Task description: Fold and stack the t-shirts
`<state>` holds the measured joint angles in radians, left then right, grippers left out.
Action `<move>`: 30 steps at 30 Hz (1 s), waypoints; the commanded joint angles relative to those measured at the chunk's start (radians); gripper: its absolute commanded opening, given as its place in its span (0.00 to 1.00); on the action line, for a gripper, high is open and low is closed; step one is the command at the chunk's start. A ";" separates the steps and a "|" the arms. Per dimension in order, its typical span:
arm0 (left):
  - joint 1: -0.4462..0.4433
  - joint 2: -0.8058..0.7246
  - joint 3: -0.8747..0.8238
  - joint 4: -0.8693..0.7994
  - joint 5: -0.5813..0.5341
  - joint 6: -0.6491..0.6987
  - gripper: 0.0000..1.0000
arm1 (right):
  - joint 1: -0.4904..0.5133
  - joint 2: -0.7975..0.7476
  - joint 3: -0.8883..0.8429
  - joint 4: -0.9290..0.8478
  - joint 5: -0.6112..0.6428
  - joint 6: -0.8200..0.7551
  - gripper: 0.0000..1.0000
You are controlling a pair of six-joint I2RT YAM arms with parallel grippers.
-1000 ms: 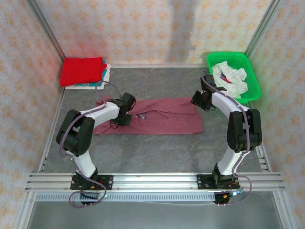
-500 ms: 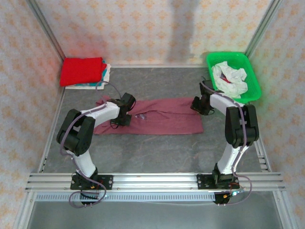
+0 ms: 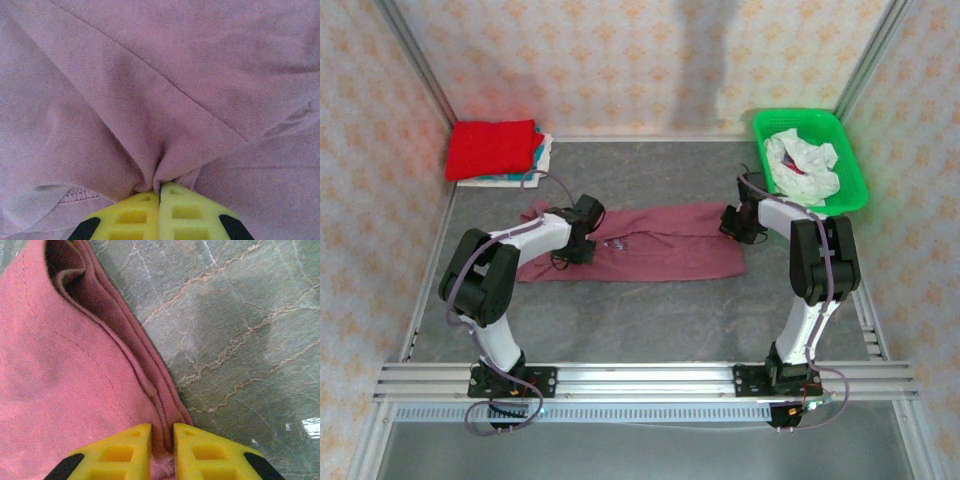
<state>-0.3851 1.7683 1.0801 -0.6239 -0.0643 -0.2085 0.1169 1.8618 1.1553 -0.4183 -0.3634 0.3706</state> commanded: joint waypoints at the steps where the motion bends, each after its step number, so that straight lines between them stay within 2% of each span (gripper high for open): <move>1: 0.006 0.013 0.001 -0.013 -0.014 -0.009 0.01 | -0.005 0.013 -0.001 -0.010 0.026 0.006 0.18; 12: 0.006 0.013 -0.002 -0.006 -0.011 -0.009 0.01 | -0.007 -0.027 0.022 -0.051 0.053 0.012 0.14; 14: 0.006 0.010 -0.003 -0.004 -0.012 -0.009 0.01 | -0.007 -0.037 0.021 -0.054 0.055 0.011 0.09; 26: 0.005 0.006 -0.006 -0.002 -0.007 -0.011 0.01 | -0.006 -0.069 0.020 -0.069 0.070 0.016 0.08; 30: 0.005 -0.001 -0.011 0.001 -0.010 -0.012 0.01 | -0.006 -0.076 0.025 -0.073 0.081 0.015 0.00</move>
<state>-0.3851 1.7683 1.0798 -0.6220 -0.0616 -0.2089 0.1169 1.8194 1.1584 -0.4595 -0.3283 0.3794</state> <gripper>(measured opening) 0.043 0.035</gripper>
